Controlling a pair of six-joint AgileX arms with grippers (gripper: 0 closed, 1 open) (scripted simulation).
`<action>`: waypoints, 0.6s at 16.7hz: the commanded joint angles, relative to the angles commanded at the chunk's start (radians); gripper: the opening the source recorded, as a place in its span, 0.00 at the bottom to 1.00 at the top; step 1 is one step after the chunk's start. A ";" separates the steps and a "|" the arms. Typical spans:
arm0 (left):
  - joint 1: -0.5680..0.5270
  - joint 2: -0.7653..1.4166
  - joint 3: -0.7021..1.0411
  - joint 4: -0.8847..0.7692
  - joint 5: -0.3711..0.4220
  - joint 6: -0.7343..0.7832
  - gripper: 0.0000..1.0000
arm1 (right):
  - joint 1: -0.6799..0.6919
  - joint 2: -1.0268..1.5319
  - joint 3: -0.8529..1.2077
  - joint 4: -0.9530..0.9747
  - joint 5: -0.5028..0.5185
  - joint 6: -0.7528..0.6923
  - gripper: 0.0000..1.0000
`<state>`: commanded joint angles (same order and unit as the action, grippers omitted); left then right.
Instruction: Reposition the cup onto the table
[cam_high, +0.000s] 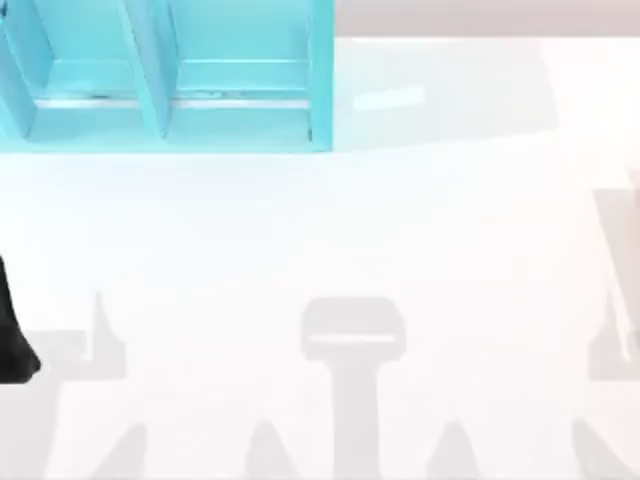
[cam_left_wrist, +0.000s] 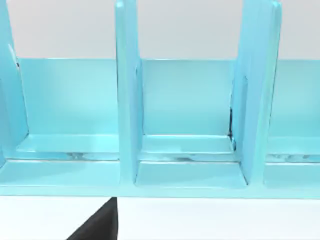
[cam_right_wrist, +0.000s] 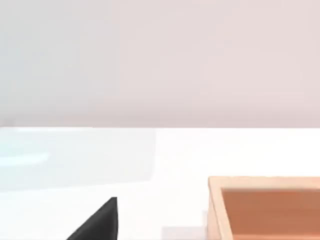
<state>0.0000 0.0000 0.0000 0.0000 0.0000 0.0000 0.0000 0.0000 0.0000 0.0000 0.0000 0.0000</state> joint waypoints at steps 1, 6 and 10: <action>0.000 0.000 0.000 0.000 0.000 0.000 1.00 | 0.000 0.000 0.000 0.000 0.000 0.000 1.00; 0.000 0.000 0.000 0.000 0.000 0.000 1.00 | -0.050 0.108 0.105 -0.103 0.000 -0.050 1.00; 0.000 0.000 0.000 0.000 0.000 0.000 1.00 | -0.156 0.379 0.344 -0.329 -0.001 -0.153 1.00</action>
<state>0.0000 0.0000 0.0000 0.0000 0.0000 0.0000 -0.1556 0.3793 0.3441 -0.3288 -0.0007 -0.1533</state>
